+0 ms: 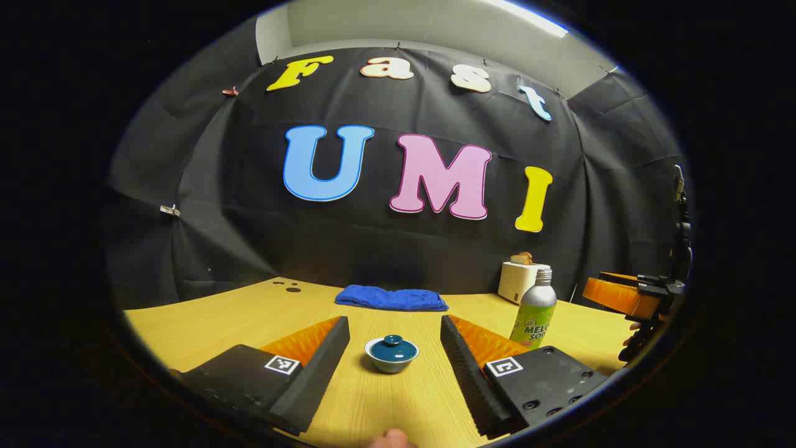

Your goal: Open the teacup lid with one hand, grasp the water bottle and pour water into the teacup with the other hand; after pouring, place the water bottle on the coaster and then close the teacup lid.

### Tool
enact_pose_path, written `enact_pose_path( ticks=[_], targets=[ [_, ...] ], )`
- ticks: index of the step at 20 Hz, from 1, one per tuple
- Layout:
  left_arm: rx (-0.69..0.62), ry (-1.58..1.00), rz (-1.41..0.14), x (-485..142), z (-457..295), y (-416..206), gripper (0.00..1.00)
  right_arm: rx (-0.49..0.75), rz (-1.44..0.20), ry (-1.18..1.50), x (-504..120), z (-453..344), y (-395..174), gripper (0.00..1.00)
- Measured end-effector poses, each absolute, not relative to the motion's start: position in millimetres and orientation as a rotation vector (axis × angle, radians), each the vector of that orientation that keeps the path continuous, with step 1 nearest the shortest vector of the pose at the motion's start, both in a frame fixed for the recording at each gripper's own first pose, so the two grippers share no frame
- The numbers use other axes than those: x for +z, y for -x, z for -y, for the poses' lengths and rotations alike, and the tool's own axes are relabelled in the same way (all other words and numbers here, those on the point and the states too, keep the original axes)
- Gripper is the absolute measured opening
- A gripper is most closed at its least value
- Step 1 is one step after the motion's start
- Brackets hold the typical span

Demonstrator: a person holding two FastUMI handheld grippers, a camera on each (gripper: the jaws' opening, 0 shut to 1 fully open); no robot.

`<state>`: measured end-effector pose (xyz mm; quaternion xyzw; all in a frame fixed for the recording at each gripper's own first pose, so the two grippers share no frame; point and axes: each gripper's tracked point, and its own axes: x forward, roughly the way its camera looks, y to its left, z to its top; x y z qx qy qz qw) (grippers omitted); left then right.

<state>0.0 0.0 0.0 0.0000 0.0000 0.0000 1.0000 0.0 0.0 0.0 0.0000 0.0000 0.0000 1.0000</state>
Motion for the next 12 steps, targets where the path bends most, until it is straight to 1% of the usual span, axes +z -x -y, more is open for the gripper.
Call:
enact_pose_path(
  ticks=[12],
  targets=[
    [-0.014,0.000,-0.017,-7.5,4.3,-3.4,0.93,0.002,-0.004,0.003,-1.5,-2.0,-0.4,0.97]
  ],
)
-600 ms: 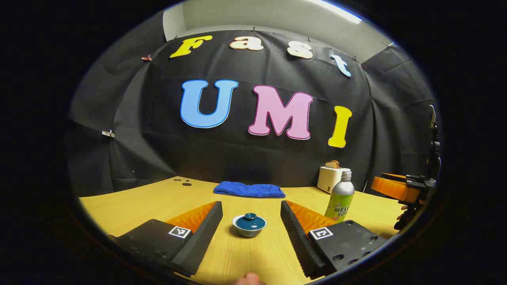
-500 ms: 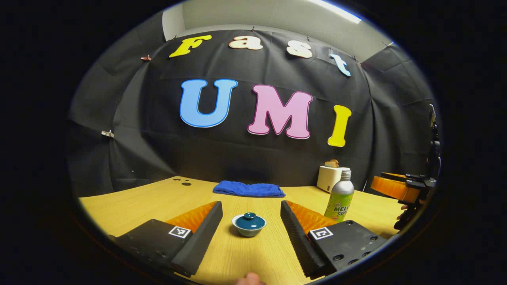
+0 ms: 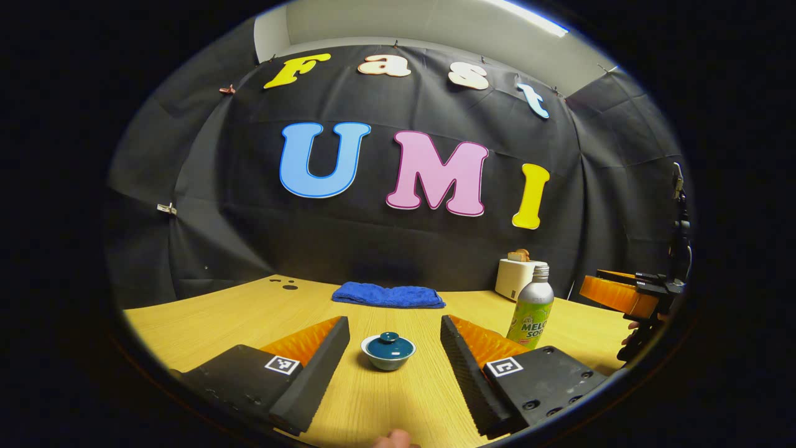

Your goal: Open the teacup lid with one hand, grasp the water bottle and pour water into the teacup with the other hand; after pouring, place the water bottle on the coaster and then close the teacup lid.

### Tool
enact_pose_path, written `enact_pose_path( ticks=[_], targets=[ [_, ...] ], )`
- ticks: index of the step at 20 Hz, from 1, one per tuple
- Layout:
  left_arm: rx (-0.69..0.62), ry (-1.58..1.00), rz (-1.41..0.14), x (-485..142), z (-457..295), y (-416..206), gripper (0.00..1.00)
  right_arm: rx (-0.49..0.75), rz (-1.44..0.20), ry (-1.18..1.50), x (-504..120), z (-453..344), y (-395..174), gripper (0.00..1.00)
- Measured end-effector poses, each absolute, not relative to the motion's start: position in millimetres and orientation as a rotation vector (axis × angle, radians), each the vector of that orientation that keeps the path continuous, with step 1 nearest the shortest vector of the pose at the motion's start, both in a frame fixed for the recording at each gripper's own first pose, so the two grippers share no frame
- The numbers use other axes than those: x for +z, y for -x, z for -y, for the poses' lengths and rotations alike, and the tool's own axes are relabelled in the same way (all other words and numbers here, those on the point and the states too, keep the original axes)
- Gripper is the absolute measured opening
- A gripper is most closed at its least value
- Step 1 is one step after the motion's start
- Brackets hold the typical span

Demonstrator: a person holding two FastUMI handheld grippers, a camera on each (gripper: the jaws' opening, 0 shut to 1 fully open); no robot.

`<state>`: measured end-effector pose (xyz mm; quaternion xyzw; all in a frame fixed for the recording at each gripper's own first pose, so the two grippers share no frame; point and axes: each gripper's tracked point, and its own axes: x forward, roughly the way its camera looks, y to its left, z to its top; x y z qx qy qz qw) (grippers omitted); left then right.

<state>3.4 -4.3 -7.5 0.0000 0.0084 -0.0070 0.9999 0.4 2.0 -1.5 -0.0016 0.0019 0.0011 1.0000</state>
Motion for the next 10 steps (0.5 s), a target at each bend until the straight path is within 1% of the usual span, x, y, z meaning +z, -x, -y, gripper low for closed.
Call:
enact_pose_path(
  ticks=[3,5,10],
  targets=[
    [-0.020,-0.002,-0.036,-13,6,-7,0.93,-0.002,-0.012,0.007,-6,-1,-2,0.97],
    [-0.051,-0.006,-0.047,-16,15,-15,0.93,0.001,-0.007,0.001,-5,-3,-3,0.97],
    [-0.048,0.031,-0.132,-36,3,-59,0.93,0.006,-0.015,0.014,-9,-5,-4,0.97]
  ],
)
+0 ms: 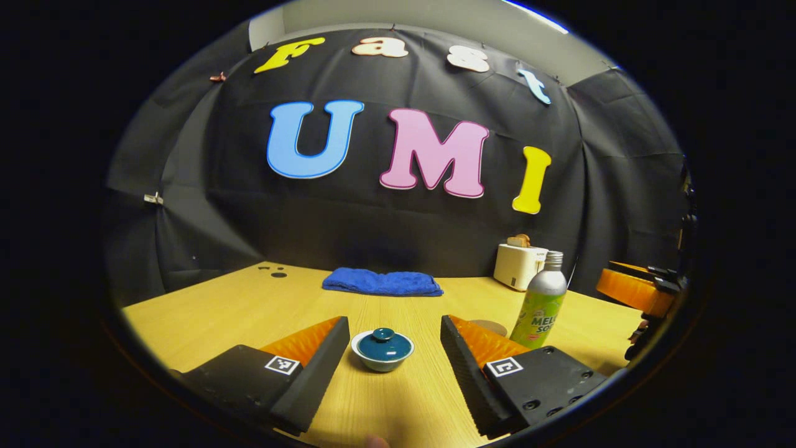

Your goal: Open the teacup lid with one hand, grasp the water bottle and pour water into the teacup with the other hand; after pouring, place the water bottle on the coaster and then close the teacup lid.

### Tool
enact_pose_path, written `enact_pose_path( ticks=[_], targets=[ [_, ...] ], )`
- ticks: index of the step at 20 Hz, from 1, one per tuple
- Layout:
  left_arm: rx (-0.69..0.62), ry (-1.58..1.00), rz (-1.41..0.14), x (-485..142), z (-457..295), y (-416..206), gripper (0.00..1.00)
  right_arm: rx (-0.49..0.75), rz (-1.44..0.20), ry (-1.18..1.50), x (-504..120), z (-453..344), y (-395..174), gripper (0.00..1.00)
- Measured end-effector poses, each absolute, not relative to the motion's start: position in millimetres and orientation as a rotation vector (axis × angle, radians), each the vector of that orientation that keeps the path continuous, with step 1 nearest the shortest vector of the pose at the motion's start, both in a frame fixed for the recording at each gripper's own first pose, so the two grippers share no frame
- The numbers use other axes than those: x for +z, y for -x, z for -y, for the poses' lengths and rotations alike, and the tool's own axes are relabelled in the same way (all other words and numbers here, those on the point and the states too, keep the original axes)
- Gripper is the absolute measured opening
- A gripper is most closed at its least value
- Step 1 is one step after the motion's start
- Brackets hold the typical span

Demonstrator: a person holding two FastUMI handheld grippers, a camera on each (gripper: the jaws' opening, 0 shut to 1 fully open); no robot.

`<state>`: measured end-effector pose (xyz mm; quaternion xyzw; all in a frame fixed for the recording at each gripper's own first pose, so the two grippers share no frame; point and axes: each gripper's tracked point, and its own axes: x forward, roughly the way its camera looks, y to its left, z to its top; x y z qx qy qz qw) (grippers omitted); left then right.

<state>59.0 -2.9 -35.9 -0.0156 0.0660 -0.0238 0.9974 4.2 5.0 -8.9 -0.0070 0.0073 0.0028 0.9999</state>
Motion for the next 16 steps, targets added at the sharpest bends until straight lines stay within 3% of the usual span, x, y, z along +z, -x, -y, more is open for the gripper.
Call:
enact_pose_path(
  ticks=[6,16],
  targets=[
    [-0.042,0.122,-0.283,-71,-11,-104,0.90,0.000,0.003,0.010,-3,-1,-3,0.97],
    [-0.026,0.013,-0.351,-97,-5,-143,0.76,-0.003,0.025,-0.015,5,6,0,0.97]
  ],
)
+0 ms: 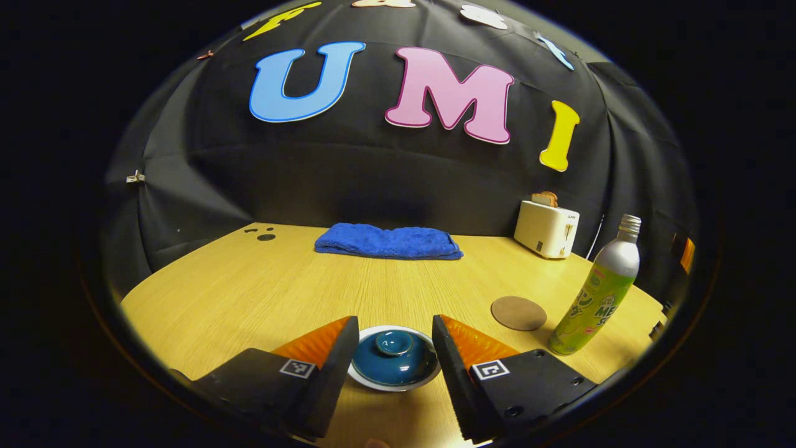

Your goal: Open the teacup lid with one hand, grasp the water bottle and pour water into the teacup with the other hand; after pouring, place the water bottle on the coaster and then close the teacup lid.

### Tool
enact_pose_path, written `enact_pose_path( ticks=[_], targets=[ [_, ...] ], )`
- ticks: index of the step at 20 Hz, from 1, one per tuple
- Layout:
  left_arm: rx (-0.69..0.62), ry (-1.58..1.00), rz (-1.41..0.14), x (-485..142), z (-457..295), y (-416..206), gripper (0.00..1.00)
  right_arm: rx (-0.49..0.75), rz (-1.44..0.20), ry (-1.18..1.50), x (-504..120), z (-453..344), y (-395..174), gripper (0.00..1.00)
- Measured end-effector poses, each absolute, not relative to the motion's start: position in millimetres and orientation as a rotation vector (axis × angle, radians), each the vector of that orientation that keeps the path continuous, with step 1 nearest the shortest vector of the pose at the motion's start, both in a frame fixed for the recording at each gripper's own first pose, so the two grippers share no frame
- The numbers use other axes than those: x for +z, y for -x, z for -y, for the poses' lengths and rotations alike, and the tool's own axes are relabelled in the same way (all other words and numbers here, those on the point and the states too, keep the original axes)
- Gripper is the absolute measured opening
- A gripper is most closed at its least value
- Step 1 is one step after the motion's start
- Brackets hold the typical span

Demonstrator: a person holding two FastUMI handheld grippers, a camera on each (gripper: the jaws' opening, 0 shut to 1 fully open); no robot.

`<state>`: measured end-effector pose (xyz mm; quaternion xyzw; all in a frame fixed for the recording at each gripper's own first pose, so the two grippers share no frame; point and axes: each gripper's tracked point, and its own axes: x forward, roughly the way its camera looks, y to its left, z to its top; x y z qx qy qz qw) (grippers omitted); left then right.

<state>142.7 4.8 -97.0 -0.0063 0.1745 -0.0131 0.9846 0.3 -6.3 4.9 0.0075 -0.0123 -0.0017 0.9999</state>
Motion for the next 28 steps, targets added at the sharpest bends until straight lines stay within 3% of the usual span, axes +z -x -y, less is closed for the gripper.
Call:
enact_pose_path(
  ticks=[3,7,8,11,17,24,26,28],
  targets=[
    [-0.018,0.017,-0.346,-98,-8,-146,0.73,-0.003,0.021,-0.022,3,7,-1,0.97],
    [-0.023,0.011,-0.328,-94,-9,-147,0.55,0.001,0.019,-0.025,2,5,-2,0.97],
    [-0.027,0.009,-0.321,-94,-9,-146,0.45,0.001,0.020,-0.024,2,5,-2,0.97],
    [-0.032,-0.012,-0.313,-94,-7,-148,0.31,0.001,0.018,-0.026,1,5,-2,0.97],
    [-0.031,0.034,-0.242,-66,-11,-135,0.35,0.000,-0.010,-0.033,-14,8,-8,0.97],
    [-0.005,0.081,-0.130,-28,-35,-63,0.32,-0.003,-0.130,-0.032,-66,0,-30,0.99],
    [0.002,0.081,-0.122,-25,-40,-44,0.36,-0.020,-0.164,-0.030,-79,1,-39,0.99],
    [0.000,0.084,-0.114,-20,-45,-34,0.32,-0.047,-0.152,-0.016,-75,5,-49,0.99]
  ],
)
